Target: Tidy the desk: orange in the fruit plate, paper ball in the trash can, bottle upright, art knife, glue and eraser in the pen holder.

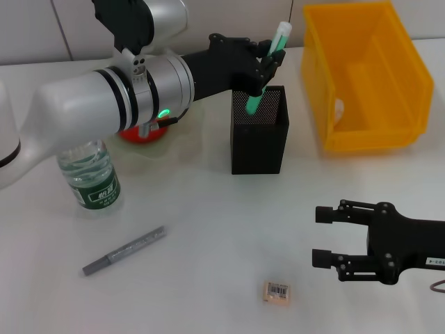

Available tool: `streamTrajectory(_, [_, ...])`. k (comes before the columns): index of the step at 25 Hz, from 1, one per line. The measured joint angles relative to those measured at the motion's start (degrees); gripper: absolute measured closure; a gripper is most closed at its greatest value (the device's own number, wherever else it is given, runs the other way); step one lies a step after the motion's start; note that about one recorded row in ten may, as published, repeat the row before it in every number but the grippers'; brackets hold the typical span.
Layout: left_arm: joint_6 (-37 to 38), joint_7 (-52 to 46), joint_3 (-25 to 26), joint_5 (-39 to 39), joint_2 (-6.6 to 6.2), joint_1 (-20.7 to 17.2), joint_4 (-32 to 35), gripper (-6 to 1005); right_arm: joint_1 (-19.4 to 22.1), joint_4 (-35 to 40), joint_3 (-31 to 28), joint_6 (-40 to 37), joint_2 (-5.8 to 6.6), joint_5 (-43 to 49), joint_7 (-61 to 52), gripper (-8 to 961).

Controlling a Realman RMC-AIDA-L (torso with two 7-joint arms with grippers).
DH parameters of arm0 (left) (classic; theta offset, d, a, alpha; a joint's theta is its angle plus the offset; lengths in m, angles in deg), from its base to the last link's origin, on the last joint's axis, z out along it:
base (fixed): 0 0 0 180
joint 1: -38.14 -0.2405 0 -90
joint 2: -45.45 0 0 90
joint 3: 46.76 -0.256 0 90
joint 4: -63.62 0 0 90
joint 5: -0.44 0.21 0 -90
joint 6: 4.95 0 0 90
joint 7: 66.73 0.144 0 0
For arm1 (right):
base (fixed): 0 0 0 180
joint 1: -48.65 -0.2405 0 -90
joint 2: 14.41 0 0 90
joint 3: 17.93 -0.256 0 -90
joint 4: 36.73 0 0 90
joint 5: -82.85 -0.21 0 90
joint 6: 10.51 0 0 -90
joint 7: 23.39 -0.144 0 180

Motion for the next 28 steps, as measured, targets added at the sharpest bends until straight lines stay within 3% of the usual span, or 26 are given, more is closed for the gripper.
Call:
streamTrajectory(17, [0.11, -0.61, 0.00, -0.91, 0.00, -0.09, -1.24, 791, -0.34, 0.00, 0.00, 0.11, 0.00, 0.00, -0.10, 191])
streamTrajectory(18, [0.14, -0.60, 0.00, -0.91, 0.00, -0.09, -1.25, 570, -0.34, 0.00, 0.00, 0.11, 0.00, 0.00, -0.12, 191])
streamTrajectory(28, [3.25, -0.68, 0.02, -0.61, 0.00, -0.06, -0.31, 234, -0.33, 0.00, 0.00, 0.10, 0.00, 0.00, -0.20, 191])
